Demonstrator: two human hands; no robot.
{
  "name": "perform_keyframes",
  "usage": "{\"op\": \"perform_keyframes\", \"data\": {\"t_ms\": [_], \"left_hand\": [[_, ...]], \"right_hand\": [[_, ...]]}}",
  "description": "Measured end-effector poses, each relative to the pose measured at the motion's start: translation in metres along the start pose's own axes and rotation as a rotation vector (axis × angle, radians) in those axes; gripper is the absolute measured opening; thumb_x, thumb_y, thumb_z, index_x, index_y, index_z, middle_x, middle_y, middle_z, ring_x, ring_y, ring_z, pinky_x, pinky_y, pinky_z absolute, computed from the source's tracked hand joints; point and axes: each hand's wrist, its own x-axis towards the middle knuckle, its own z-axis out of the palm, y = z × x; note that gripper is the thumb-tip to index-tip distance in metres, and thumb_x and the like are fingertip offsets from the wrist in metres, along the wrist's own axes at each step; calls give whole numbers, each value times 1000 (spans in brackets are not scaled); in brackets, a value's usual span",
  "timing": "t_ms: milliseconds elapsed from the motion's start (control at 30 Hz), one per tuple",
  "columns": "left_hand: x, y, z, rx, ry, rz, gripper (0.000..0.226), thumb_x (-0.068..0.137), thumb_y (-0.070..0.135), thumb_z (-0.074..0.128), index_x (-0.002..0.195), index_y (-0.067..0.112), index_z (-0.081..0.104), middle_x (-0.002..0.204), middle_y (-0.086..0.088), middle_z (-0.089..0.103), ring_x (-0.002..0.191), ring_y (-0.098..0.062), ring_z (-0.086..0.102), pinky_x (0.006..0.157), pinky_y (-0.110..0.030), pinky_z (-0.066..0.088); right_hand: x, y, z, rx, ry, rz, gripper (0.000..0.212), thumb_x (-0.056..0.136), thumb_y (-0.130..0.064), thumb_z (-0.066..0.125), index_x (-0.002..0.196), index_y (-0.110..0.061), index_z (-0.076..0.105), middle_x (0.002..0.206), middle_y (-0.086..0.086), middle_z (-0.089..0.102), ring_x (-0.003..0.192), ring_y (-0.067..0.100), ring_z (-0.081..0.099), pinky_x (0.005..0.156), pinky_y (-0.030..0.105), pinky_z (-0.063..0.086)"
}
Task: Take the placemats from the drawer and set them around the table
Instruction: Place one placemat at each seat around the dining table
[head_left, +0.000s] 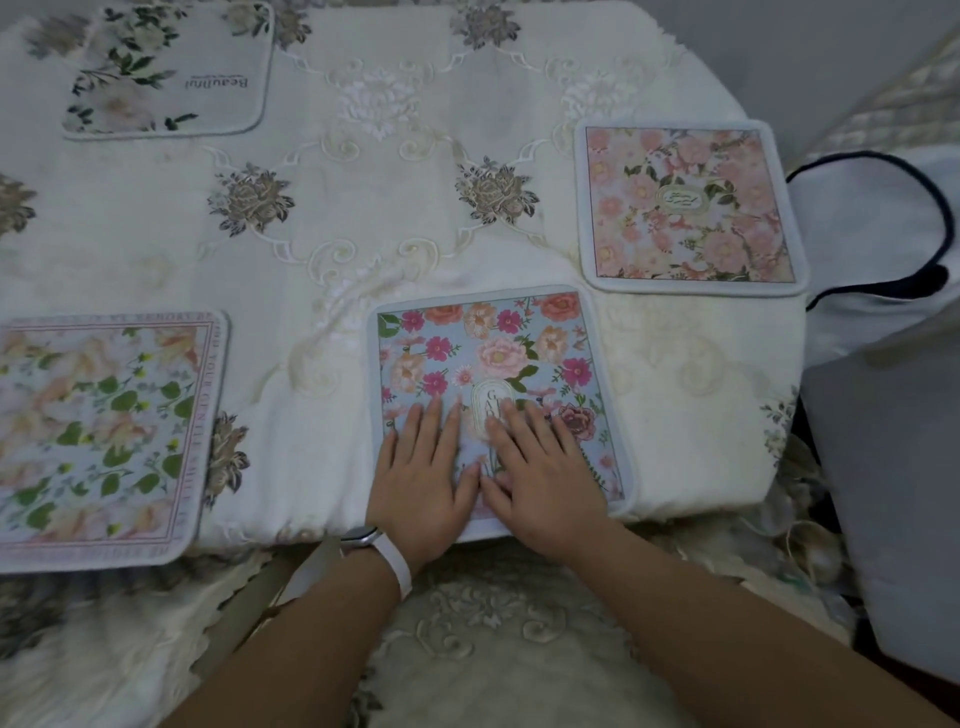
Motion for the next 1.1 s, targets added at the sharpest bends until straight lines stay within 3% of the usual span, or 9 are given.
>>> {"op": "perform_keyframes", "data": {"t_ms": [200,433,500,567,667,733,867,1100], "left_hand": [[-14,-19,3,69,16,-14,76,95,65,20,155,21,11,163,-2,7,151,-20,0,119,-41,5],[-24,-43,-14,32,-24,-30,78,93,68,14,156,22,5,163,3,-1,150,-17,-1,119,-42,5],[-24,-44,-21,33,-24,-34,76,94,65,19,156,22,13,163,2,8,150,-20,8,119,-44,11],[-21,-40,-32,24,1,-32,68,95,57,33,151,18,33,158,-3,29,144,-26,29,115,-45,25],[-17,-28,-48,-15,91,29,50,88,45,44,125,15,61,128,-6,62,117,-28,58,97,-41,45],[-13,-18,-59,-43,129,46,43,87,42,47,115,16,65,116,-3,67,108,-25,62,91,-39,48],[-12,-4,-76,-35,169,59,40,86,38,54,117,15,66,116,-3,67,106,-25,62,90,-40,49],[-35,-10,-103,49,181,-14,52,85,47,45,125,19,62,129,-6,62,117,-28,57,96,-46,46]], "right_hand": [[-13,39,-3,-4,-7,83,75,97,-63,18,157,-23,0,164,0,-9,150,20,-11,121,41,-6],[-23,74,-17,16,-26,157,71,97,-60,12,156,-25,-3,164,0,-9,150,19,-12,120,40,-7],[-24,80,-23,-10,-47,167,71,97,-58,11,157,-23,5,165,3,-2,151,24,-3,121,43,1],[-24,78,-33,-30,-48,164,69,97,-53,19,155,-17,23,163,9,18,149,29,17,120,45,18],[-19,68,-50,-31,36,112,56,91,-47,31,128,-13,56,131,9,56,118,26,52,100,40,44],[-15,59,-61,-5,83,71,45,90,-44,39,117,-16,61,115,3,61,104,22,55,90,36,47],[-11,38,-76,68,117,-24,47,89,-40,43,119,-11,63,116,7,63,103,26,59,86,41,52],[-7,18,-110,32,53,-159,62,90,-53,35,136,-15,52,141,9,49,129,29,44,104,45,39]]}}
